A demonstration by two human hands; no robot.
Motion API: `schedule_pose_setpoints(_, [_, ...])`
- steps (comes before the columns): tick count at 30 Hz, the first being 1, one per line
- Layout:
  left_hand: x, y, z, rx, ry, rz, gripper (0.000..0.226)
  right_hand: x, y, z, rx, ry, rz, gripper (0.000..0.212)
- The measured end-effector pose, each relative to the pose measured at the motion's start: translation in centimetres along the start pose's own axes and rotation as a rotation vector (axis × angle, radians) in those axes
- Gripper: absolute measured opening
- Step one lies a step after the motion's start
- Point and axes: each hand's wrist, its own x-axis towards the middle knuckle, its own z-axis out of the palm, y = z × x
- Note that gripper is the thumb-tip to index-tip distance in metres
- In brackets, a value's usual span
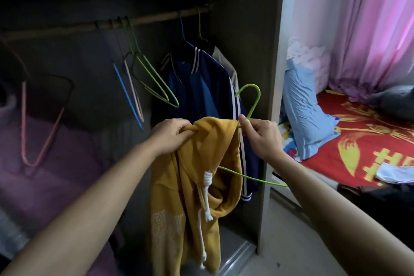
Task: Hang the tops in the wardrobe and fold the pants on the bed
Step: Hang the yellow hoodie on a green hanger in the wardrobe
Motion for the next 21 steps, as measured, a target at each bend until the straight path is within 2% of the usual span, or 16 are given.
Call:
schedule_pose_setpoints(2, [0.0,1.5,0.7,0.095,-0.02,0.057,0.026,-0.3,-0.2,0.6,0.035,-0.022,0.009,0.071])
schedule_pose_setpoints(5, [0.0,3.5,1.6,0.145,0.085,0.11,0.021,-0.5,-0.7,1.4,0.125,-0.012,0.037,0.072])
schedule_pose_setpoints(8, [0.3,4.6,1.6,0.166,0.142,0.067,0.029,-0.5,-1.0,1.5,0.163,0.055,0.058,0.059])
schedule_pose_setpoints(11, [0.6,4.1,1.7,0.136,0.215,-0.03,0.026,-0.9,-1.2,1.3,-0.057,0.177,0.029,0.047])
schedule_pose_setpoints(14, [0.1,3.0,1.6,-0.132,0.334,-0.17,0.025,-2.5,0.4,1.9,-0.267,0.349,0.048,0.054])
schedule_pose_setpoints(16, [-0.2,2.4,1.3,-0.274,0.424,-0.217,0.02,-4.5,1.7,2.3,-0.294,0.364,0.191,0.074])
schedule_pose_setpoints(18, [-0.3,2.1,0.9,-0.33,0.478,-0.225,0.019,-6.5,2.7,3.1,-0.236,0.274,0.393,0.093])
schedule_pose_setpoints(21, [-0.3,2.5,0.4,-0.335,0.513,-0.203,0.024,-8.1,3.4,4.6,-0.016,-0.001,0.916,0.126])
